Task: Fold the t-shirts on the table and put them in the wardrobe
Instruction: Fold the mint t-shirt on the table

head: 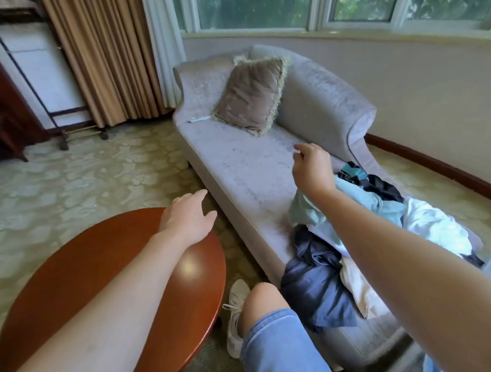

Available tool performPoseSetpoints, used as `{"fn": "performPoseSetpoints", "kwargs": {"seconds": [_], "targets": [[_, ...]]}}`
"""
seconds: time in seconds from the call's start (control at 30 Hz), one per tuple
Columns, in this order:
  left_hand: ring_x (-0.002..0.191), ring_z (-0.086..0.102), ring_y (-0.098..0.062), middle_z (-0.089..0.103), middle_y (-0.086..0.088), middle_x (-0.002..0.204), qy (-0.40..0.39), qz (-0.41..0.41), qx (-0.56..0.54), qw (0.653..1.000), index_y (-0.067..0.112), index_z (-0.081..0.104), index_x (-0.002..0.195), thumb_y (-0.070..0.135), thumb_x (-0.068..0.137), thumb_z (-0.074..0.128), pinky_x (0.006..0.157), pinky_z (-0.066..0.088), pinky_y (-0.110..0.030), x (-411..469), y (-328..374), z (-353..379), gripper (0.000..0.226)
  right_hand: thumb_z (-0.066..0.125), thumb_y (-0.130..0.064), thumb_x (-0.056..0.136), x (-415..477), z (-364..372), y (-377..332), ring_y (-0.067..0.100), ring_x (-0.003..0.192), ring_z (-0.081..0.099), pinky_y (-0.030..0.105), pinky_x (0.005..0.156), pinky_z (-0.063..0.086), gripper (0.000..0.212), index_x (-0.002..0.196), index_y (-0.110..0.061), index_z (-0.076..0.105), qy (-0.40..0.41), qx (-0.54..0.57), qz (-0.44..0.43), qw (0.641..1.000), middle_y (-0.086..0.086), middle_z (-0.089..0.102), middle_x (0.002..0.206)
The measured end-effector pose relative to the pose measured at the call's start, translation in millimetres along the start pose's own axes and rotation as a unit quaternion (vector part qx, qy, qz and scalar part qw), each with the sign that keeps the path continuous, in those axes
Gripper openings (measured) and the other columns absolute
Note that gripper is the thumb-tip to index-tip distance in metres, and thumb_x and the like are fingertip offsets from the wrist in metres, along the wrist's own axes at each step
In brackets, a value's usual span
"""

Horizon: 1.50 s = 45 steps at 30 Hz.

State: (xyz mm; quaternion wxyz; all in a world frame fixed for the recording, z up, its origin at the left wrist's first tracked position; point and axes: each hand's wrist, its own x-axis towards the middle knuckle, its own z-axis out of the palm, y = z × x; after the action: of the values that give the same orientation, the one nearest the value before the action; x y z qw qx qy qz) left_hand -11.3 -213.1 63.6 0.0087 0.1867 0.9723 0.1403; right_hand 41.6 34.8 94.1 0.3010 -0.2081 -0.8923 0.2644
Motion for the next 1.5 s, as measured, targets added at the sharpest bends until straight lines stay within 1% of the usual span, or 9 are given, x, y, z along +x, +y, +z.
{"fn": "performPoseSetpoints", "kwargs": {"seconds": [0.57,0.83,0.93,1.03,1.13,1.23,1.33,1.4,1.5], "targets": [[0.142,0.032,-0.018,0.03,0.008,0.157,0.19,-0.044,-0.208,0.958,0.039,0.013,0.153,0.069,0.084,0.051,0.112,0.033,-0.042,-109.4,-119.6,-177.8,0.084,0.046,0.0,0.091,-29.4,-30.2,-354.2,0.032,0.104,0.059,0.026,0.087,0.037,0.032,0.117,0.0,0.065,0.093,0.248,-0.34,0.902,0.018,0.065,0.107],[0.107,0.061,-0.01,0.061,0.013,0.118,0.204,-0.101,-0.341,0.912,0.036,0.009,0.154,0.054,0.075,0.075,0.093,0.049,-0.034,-107.7,-161.0,-159.4,0.105,0.05,-0.007,0.096,-67.4,31.0,-362.6,0.014,0.105,0.06,0.01,0.087,0.037,0.028,0.119,-0.004,0.066,-0.065,0.324,-0.258,0.908,0.005,0.067,0.112],[0.098,0.065,-0.012,0.067,0.008,0.106,0.184,-0.122,-0.36,0.906,0.029,0.026,0.151,0.052,0.08,0.07,0.087,0.052,-0.032,-97.7,-171.4,-134.7,0.087,0.05,-0.008,0.097,-76.0,64.8,-350.8,0.01,0.096,0.058,0.013,0.084,0.04,0.03,0.123,-0.005,0.063,-0.124,0.312,-0.22,0.916,0.004,0.066,0.108],[0.065,0.067,-0.013,0.066,0.008,0.059,0.193,-0.126,-0.34,0.912,0.012,0.069,0.084,0.03,0.096,0.058,0.059,0.047,-0.023,-85.7,-181.6,-114.4,0.024,0.049,-0.01,0.097,-81.0,96.8,-339.7,0.01,0.093,0.056,0.02,0.085,0.044,0.031,0.126,-0.006,0.061,-0.171,0.297,-0.193,0.919,0.006,0.066,0.107],[0.042,0.051,-0.013,0.051,0.005,0.038,0.197,-0.163,-0.347,0.903,0.016,0.059,0.057,0.028,0.099,0.053,0.053,0.038,-0.026,-71.4,-200.5,-100.0,0.044,0.051,-0.01,0.096,-79.8,127.8,-331.3,0.009,0.09,0.055,0.013,0.078,0.038,0.032,0.126,-0.007,0.062,-0.2,0.278,-0.16,0.926,0.005,0.067,0.107],[0.052,0.057,-0.014,0.063,0.004,0.055,0.193,-0.203,-0.391,0.877,0.015,0.06,0.07,0.026,0.102,0.047,0.06,0.042,-0.027,-55.0,-226.0,-86.9,0.036,0.057,-0.015,0.094,-80.4,151.1,-321.4,0.004,0.083,0.056,0.009,0.074,0.033,0.04,0.133,-0.008,0.057,-0.233,0.279,-0.129,0.923,-0.004,0.063,0.095],[0.093,0.066,-0.02,0.069,-0.004,0.106,0.125,-0.234,-0.387,0.883,0.017,0.06,0.106,0.02,0.1,0.049,0.087,0.051,-0.034,-41.9,-247.6,-60.5,0.013,0.061,-0.021,0.093,-83.7,184.6,-304.6,0.016,0.142,0.031,0.019,0.108,0.024,0.07,0.153,-0.016,0.025,-0.313,0.246,-0.123,0.909,0.006,0.028,0.157],[0.111,0.06,-0.021,0.062,-0.001,0.121,0.054,-0.259,-0.347,0.9,0.017,0.056,0.127,0.021,0.098,0.054,0.099,0.045,-0.032,-41.2,-259.4,-38.4,0.03,0.061,-0.023,0.093,-89.5,208.1,-287.6,0.019,0.149,0.014,0.03,0.116,0.022,0.079,0.156,-0.021,0.013,-0.364,0.186,-0.11,0.906,0.002,0.0,0.164],[0.119,0.056,-0.021,0.059,-0.001,0.131,-0.045,-0.276,-0.278,0.919,0.018,0.058,0.131,0.027,0.096,0.057,0.102,0.043,-0.031,-49.5,-272.6,-6.5,0.036,0.056,-0.023,0.095,-107.9,243.3,-250.6,0.028,0.136,0.042,0.032,0.109,0.035,0.055,0.146,-0.009,0.041,-0.433,0.043,-0.118,0.893,0.016,0.043,0.149]]}}
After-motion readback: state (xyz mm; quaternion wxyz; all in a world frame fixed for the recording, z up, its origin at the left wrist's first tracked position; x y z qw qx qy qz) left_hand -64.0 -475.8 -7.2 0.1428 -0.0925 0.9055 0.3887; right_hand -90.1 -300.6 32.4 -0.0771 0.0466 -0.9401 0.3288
